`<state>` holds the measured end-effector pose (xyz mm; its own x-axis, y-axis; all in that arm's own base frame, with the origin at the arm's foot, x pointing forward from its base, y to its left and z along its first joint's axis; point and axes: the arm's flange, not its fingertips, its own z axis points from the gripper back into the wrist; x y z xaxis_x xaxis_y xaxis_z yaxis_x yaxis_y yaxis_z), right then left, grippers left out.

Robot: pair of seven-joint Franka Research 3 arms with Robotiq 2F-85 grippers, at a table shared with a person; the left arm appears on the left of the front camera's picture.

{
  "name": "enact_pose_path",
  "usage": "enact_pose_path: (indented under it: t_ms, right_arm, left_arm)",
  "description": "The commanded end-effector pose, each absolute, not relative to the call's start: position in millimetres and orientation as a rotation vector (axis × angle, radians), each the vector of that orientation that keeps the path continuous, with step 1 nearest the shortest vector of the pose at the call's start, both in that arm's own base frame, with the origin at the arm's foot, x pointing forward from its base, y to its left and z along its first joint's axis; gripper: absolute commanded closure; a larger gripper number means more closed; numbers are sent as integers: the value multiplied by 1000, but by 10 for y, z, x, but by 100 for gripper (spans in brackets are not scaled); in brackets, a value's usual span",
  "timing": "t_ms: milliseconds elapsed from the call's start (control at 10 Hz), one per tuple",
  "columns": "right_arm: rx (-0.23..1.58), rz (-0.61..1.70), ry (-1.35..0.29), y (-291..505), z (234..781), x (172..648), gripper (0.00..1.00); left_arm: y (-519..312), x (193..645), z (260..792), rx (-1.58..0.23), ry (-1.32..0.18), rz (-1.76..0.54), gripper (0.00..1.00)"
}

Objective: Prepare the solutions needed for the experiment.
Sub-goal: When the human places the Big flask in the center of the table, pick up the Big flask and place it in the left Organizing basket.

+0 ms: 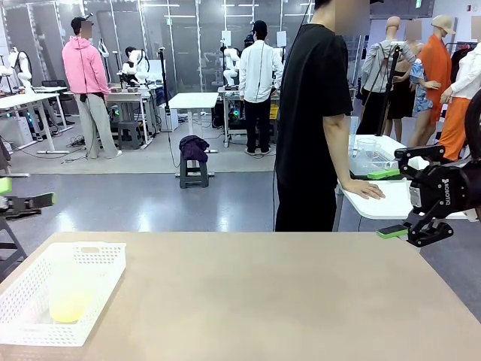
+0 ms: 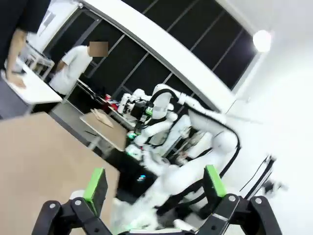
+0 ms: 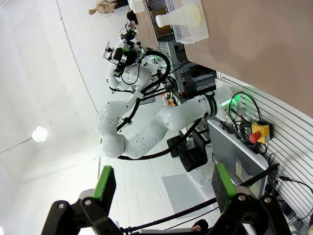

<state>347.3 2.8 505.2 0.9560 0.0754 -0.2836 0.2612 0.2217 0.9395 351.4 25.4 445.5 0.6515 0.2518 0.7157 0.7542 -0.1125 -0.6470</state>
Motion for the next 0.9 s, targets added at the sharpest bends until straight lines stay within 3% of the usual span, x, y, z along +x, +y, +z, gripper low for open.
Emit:
enact_pose_path:
  t_ms: [0, 500, 800]
  right_arm:
    - [1365, -130, 291, 32, 5070, 3473, 0]
    - [1365, -130, 291, 32, 5070, 3473, 0]
    - [1365, -130, 291, 32, 5070, 3473, 0]
  left_arm:
    - [-147, 3384, 4460, -1677, -699, -398, 0]
    - [-581, 3527, 4363, -1593, -377, -305, 0]
    - [-587, 3687, 4320, -1610, -397, -319, 0]
